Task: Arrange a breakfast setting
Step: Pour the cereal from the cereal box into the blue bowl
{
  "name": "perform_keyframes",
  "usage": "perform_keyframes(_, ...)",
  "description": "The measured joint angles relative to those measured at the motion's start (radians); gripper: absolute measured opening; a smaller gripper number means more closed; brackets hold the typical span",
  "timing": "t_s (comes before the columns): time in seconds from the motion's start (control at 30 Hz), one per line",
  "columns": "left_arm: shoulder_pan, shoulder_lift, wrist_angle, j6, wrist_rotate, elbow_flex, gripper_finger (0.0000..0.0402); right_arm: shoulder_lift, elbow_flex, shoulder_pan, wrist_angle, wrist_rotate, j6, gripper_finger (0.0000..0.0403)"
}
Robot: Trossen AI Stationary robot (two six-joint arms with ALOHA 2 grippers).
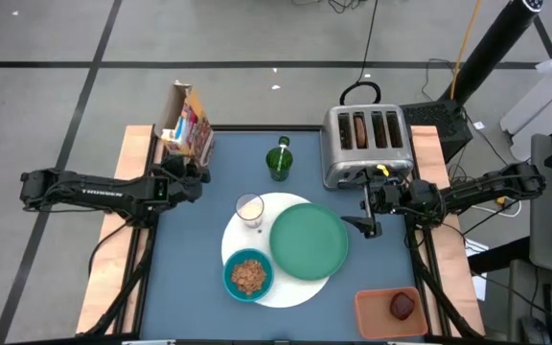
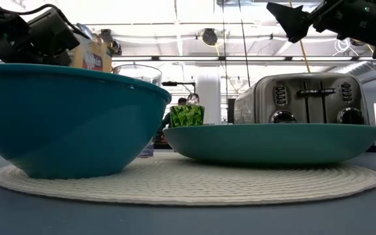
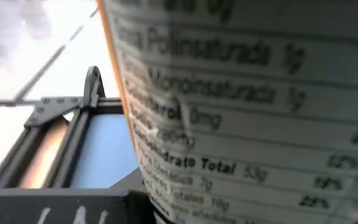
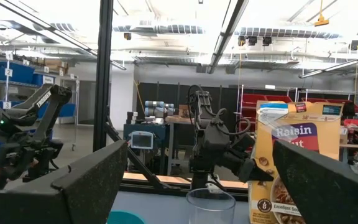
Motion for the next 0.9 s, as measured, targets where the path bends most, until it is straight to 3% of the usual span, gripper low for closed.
perform_keyframes(0.73,0.000,0.000,0.008,-0.006,0.010,0.000,0.0123,0.000,0.000,0.000,0.000,0.000,0.000,0.0393)
perform_keyframes(0.9,0.000,0.000,0.008,-0.011,0.014,0.000,0.0153,0.000,0.000,0.000,0.000,0.000,0.000,0.0393)
